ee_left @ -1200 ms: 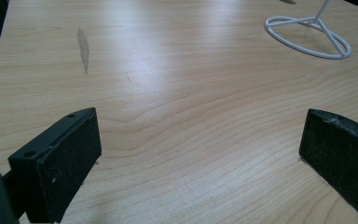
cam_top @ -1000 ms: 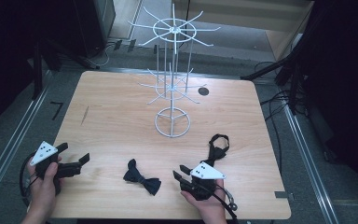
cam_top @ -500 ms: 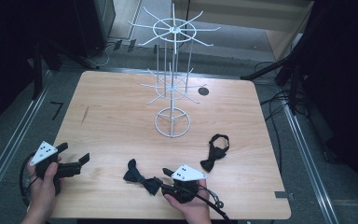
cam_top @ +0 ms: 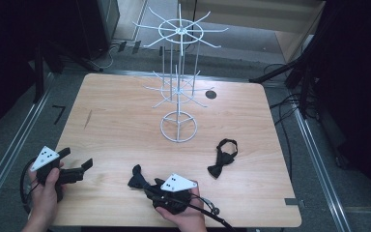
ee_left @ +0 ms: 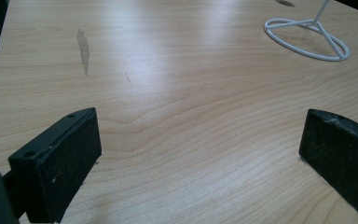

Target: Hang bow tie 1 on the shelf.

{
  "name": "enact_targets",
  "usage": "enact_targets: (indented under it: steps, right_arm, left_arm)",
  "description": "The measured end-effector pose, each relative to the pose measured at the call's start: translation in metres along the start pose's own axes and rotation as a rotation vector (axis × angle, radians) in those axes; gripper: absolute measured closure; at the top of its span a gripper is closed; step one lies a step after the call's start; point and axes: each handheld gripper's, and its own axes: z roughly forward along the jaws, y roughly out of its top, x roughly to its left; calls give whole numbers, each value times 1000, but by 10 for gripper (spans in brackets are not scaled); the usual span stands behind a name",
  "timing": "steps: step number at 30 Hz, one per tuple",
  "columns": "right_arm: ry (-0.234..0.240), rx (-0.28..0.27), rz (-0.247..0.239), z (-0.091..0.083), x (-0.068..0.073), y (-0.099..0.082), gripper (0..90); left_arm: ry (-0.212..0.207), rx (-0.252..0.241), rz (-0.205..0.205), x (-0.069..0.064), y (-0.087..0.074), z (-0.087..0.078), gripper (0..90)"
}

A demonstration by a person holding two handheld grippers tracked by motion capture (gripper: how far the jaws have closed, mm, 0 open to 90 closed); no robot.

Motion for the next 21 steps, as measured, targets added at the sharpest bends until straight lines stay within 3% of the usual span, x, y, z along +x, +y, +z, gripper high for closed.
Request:
enact_targets:
  steps: [7,13,21]
  right_arm:
    - [-38,35,-101,13,15,4,522]
    - [-29,58,-87,13,11,5,706]
    - [-31,2,-83,-3,3,9,719]
  left_arm:
    - [-2,-8,-3,0,-1,-1,0]
    - [-4,2,3,0,0,0,0]
    - [3,7,4,-1,0,1,0]
